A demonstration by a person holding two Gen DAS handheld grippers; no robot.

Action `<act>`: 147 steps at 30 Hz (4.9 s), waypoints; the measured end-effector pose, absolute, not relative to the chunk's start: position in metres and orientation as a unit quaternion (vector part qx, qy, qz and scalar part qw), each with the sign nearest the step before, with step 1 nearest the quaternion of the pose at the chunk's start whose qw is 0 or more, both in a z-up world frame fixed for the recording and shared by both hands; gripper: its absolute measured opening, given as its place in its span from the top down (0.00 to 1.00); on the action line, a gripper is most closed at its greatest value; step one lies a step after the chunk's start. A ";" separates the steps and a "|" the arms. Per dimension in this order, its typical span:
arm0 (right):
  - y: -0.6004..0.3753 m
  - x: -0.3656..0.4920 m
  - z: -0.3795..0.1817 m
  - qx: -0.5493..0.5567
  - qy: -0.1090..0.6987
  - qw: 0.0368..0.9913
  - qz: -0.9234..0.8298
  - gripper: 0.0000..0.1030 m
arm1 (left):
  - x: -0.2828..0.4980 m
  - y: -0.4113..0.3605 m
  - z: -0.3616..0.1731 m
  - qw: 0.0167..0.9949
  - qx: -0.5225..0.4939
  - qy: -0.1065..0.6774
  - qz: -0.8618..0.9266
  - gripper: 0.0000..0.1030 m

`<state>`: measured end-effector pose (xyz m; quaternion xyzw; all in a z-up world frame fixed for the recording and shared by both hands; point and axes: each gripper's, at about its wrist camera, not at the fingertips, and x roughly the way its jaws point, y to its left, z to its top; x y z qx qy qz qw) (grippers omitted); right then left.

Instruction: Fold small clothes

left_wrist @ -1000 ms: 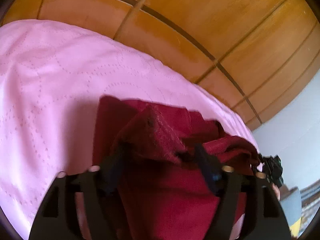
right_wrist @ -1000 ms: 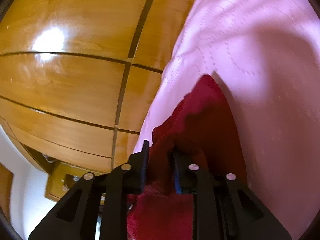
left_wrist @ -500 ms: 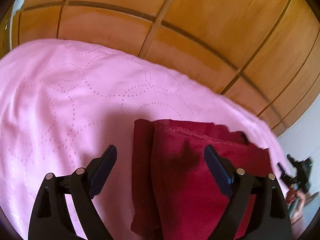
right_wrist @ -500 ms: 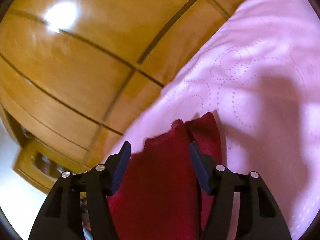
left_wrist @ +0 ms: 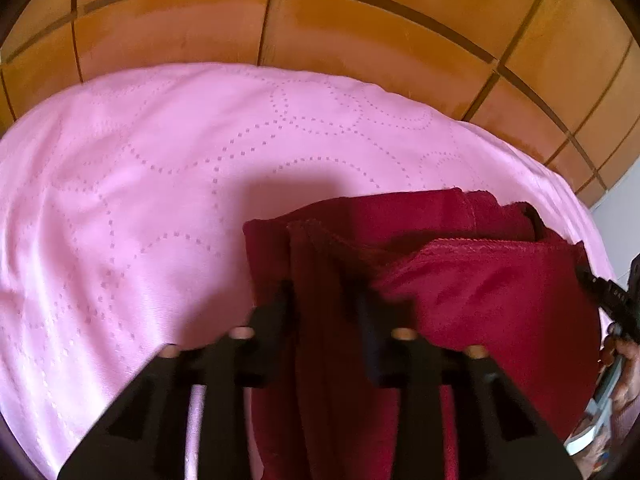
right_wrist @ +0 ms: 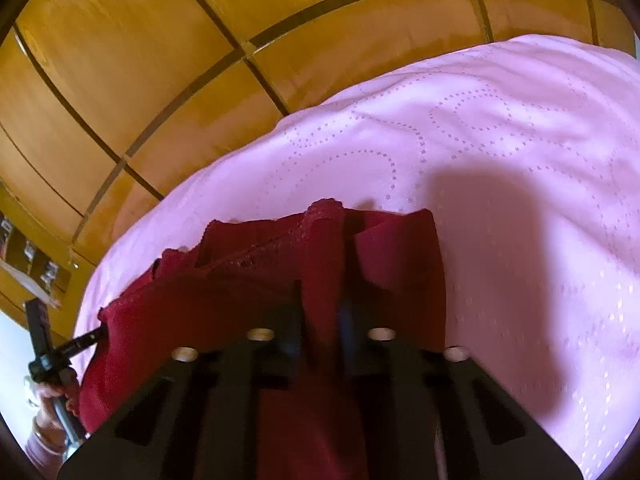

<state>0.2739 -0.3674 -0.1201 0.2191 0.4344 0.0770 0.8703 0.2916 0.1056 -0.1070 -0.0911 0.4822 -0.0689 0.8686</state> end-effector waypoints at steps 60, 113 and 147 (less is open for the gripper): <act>-0.319 0.327 -0.140 0.115 0.422 0.899 0.023 0.99 | 0.317 0.021 -0.117 0.911 -0.057 0.406 -0.046 0.27; -0.264 0.186 -0.124 0.090 0.366 0.926 0.017 0.36 | 0.167 -0.060 -0.118 0.929 0.040 0.354 -0.101 0.05; -0.308 0.118 -0.085 0.249 0.333 0.909 -0.029 0.32 | 0.135 -0.011 -0.101 0.928 -0.054 0.358 -0.084 0.33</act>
